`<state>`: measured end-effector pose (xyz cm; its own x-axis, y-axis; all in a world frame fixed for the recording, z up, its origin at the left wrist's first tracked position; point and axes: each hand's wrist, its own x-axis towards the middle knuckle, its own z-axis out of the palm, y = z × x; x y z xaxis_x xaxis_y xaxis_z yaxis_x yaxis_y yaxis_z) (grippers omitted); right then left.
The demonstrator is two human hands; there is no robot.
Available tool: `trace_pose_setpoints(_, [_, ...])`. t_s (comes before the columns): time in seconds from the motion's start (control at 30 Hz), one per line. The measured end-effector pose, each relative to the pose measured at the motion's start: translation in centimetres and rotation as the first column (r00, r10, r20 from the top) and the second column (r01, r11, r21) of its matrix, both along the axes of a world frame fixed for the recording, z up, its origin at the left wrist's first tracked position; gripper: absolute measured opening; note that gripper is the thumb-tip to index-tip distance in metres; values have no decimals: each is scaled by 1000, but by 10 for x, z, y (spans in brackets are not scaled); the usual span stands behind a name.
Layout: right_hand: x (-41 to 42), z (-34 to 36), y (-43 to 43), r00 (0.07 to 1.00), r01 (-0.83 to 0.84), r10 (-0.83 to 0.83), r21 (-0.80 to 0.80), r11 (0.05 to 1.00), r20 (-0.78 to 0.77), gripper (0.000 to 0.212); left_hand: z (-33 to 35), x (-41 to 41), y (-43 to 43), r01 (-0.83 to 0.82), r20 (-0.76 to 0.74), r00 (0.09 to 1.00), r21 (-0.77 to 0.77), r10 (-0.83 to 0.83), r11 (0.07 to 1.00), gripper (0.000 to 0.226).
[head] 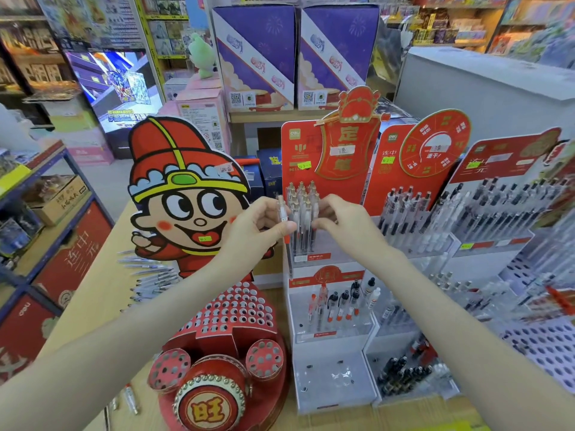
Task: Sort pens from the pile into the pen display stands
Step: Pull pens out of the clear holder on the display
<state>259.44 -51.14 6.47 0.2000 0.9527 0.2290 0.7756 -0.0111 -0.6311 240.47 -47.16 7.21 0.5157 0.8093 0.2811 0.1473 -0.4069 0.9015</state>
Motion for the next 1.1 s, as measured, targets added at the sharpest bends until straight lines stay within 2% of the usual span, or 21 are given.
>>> trace_pose_setpoints(0.07, [-4, 4, -12, 999, 47, -46, 115, 992, -11, 33, 1, 1, -2, 5, 41, 999, -3, -5, 1000, 17])
trace_pose_setpoints(0.13, [-16, 13, -27, 994, -26, 46, 189, 982, -103, 32, 4, 3, -4, 20, 90, 996, 8, -21, 1000, 18])
trace_pose_setpoints(0.23, [-34, 21, -40, 945, -243, 255, 83, 966, -205, 26, 10, 10, -10, 32, 161, 986, 28, -36, 999, 20])
trace_pose_setpoints(0.33, [-34, 22, -39, 937, -228, 244, 93, 969, -250, 17, 12, 16, -11, 24, 168, 985, 74, -36, 997, 22])
trace_pose_setpoints(0.43, [-18, 21, -37, 954, -184, 205, 116, 976, -217, 13, 8, 16, -8, -23, 81, 997, 181, 9, 983, 25])
trace_pose_setpoints(0.53, [2, 15, -33, 961, -27, 74, 176, 984, -266, 11, -6, 10, -3, -125, -52, 985, 419, 162, 899, 51])
trace_pose_setpoints(0.6, [5, 9, -31, 952, 36, 21, 180, 983, -305, 9, -22, 6, 3, -94, -151, 964, 571, 217, 816, 69])
trace_pose_setpoints(0.67, [2, 2, -27, 950, 38, 16, 167, 985, -311, 11, -37, 3, 9, -4, -258, 940, 647, 224, 762, 83])
trace_pose_setpoints(0.8, [-4, -3, -20, 957, 8, 37, 153, 988, -288, 13, -52, 3, 11, 107, -372, 916, 590, 151, 801, 92])
trace_pose_setpoints(0.97, [1, 6, -19, 984, -22, 43, 123, 992, -173, 17, -55, 7, 15, 130, -370, 925, 524, 88, 842, 90])
trace_pose_setpoints(1.1, [-4, -6, -15, 992, -54, 57, 26, 998, -111, 17, -57, 9, 15, 131, -345, 937, 491, 54, 861, 89])
